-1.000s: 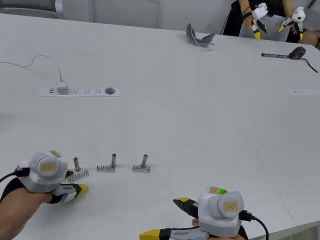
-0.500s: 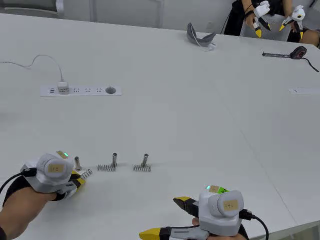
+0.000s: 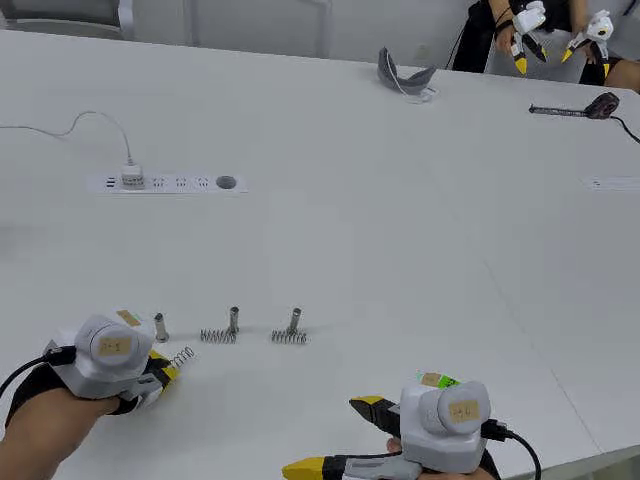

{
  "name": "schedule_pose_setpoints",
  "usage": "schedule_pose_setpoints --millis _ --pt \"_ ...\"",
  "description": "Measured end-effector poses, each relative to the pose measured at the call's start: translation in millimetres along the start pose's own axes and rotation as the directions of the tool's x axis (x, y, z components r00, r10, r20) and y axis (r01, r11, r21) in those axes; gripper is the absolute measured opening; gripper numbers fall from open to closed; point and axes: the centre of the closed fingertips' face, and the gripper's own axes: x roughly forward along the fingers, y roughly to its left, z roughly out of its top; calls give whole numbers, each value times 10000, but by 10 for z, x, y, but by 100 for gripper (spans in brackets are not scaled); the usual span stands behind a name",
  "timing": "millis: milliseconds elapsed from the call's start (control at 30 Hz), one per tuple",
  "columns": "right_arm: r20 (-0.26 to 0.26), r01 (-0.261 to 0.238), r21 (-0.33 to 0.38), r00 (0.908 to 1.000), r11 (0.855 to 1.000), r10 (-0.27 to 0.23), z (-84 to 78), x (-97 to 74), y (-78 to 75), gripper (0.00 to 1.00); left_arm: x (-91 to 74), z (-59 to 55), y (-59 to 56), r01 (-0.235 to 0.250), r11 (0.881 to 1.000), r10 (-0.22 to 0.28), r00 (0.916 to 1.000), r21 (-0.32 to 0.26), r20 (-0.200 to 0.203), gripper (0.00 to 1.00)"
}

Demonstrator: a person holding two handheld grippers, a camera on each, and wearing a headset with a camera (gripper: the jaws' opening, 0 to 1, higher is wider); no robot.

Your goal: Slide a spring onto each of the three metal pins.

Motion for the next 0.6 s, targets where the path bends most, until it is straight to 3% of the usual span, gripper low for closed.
schedule_pose_setpoints --millis 333,600 --pt "65 -181 80 9998 9998 181 37 32 44 86 -202 60 -112 144 9998 -148 9992 137 364 10" --pt "146 -333 123 9993 9994 331 81 63 69 84 -335 32 -110 13 9991 -31 9991 418 421 10"
